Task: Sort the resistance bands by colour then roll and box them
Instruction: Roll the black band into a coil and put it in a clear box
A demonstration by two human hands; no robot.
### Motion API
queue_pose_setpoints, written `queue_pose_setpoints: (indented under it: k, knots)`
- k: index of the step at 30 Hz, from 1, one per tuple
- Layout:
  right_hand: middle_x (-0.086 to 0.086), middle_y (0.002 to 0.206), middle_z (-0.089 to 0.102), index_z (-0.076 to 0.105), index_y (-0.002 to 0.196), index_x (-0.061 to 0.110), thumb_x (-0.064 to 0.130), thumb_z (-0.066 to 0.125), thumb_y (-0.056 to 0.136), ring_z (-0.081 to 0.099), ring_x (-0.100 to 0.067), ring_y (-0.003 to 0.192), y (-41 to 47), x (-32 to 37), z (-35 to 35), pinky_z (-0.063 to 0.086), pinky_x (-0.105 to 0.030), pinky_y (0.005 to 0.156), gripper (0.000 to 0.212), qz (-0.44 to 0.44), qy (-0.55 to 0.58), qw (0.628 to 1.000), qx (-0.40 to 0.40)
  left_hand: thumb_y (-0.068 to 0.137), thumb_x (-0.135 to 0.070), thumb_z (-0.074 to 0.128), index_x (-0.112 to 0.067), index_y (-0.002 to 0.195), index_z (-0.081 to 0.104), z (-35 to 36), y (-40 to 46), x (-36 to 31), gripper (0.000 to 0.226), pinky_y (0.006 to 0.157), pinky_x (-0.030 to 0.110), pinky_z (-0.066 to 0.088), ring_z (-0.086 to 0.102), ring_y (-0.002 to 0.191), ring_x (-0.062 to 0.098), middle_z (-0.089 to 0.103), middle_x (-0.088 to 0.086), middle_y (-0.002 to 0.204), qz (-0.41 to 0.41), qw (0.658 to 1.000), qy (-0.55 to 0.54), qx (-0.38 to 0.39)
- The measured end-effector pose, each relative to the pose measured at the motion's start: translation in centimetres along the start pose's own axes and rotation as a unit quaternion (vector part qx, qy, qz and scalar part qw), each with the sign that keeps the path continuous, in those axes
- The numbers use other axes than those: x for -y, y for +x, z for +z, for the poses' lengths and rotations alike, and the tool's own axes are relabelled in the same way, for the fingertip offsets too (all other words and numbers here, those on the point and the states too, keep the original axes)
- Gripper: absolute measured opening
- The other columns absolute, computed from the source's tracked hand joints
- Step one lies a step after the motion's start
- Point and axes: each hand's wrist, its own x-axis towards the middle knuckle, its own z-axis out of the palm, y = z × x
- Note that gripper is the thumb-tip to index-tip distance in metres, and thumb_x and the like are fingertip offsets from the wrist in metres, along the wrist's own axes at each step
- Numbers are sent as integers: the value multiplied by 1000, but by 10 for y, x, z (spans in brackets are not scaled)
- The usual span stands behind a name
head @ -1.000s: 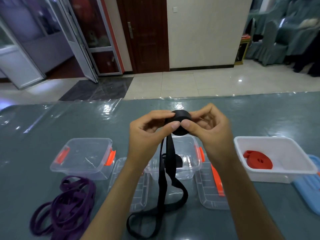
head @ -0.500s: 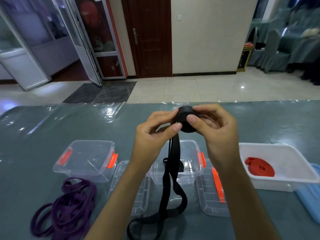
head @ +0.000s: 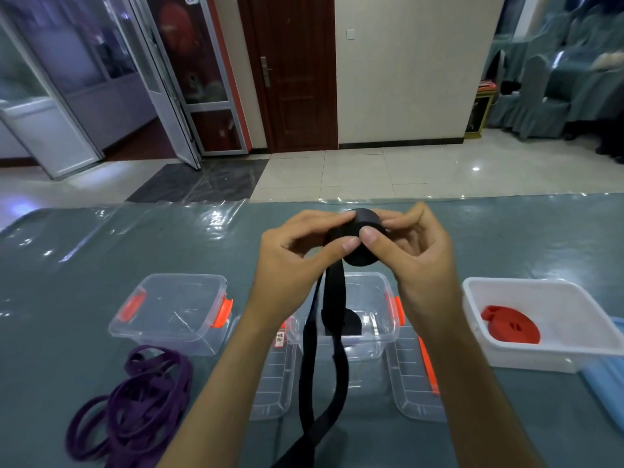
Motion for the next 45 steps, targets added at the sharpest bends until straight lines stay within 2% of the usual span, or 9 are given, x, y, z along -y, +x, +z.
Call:
queue_pose_setpoints:
  k: [5,9,13,17,21,26,29,35,45]
  knots:
    - [-7,104,80,72,108,26,28,89,79,79,-27,94,7,9,-6,64,-30,80,34,28,-34,998,54,83,-11,87,-16,104,79,9,-15,10,23,90,28,61,78,104,23,81,5,108,29,994,-2,-105]
    - [-10,110,79,74,106,21,22,83,85,78,-29,103,3,0,-2,64,-35,83,23,6,18,999,26,90,-9,76,-14,121,75,8,-14,11,31,97,29,58,73,115,28,74,14,120,-3,998,-18,-59]
    - [-11,103,80,65,91,25,25,87,79,79,-29,97,0,-5,-2,63,-32,81,25,41,8,998,39,90,-6,80,-13,116,77,1,-7,1,27,93,25,59,76,109,20,80,3,113,13,998,7,-63]
    - [-7,110,79,73,115,31,35,87,84,78,-27,102,4,1,-4,64,-34,84,35,-9,-5,999,41,92,-8,76,-11,121,75,6,-6,-2,29,97,29,58,74,114,24,78,10,118,2,998,4,-60]
    - [-8,116,77,72,113,19,24,81,91,75,-27,111,4,-4,-4,63,-38,91,24,-2,18,999,35,93,-14,74,-17,129,71,0,-5,-3,36,98,31,59,70,119,26,73,9,122,-6,1000,25,-4]
    - [-4,110,79,71,115,20,14,79,92,76,-20,108,1,-2,-7,61,-27,89,26,-42,-49,997,39,88,-9,83,-19,112,78,9,-16,6,26,87,24,61,78,104,20,80,2,107,0,995,4,-96]
    - [-2,117,77,71,124,23,11,76,94,74,-19,114,-2,-5,0,59,-26,93,33,-99,-74,992,-4,91,-3,78,-16,121,75,14,-18,10,32,93,27,59,73,116,24,76,9,119,-15,996,-15,-83]
    - [-13,110,77,67,106,21,25,77,90,75,-33,109,-13,-11,-3,61,-46,97,19,17,24,999,18,81,-8,88,-17,109,81,4,-9,-4,30,91,28,60,76,106,25,79,11,108,-25,996,-47,-73]
    - [-8,123,74,68,112,25,19,82,89,75,-32,112,-12,-6,-2,62,-39,91,28,-10,21,999,39,84,-21,82,-30,117,80,7,-10,-4,35,98,31,59,74,113,26,78,8,117,-53,994,-70,-59]
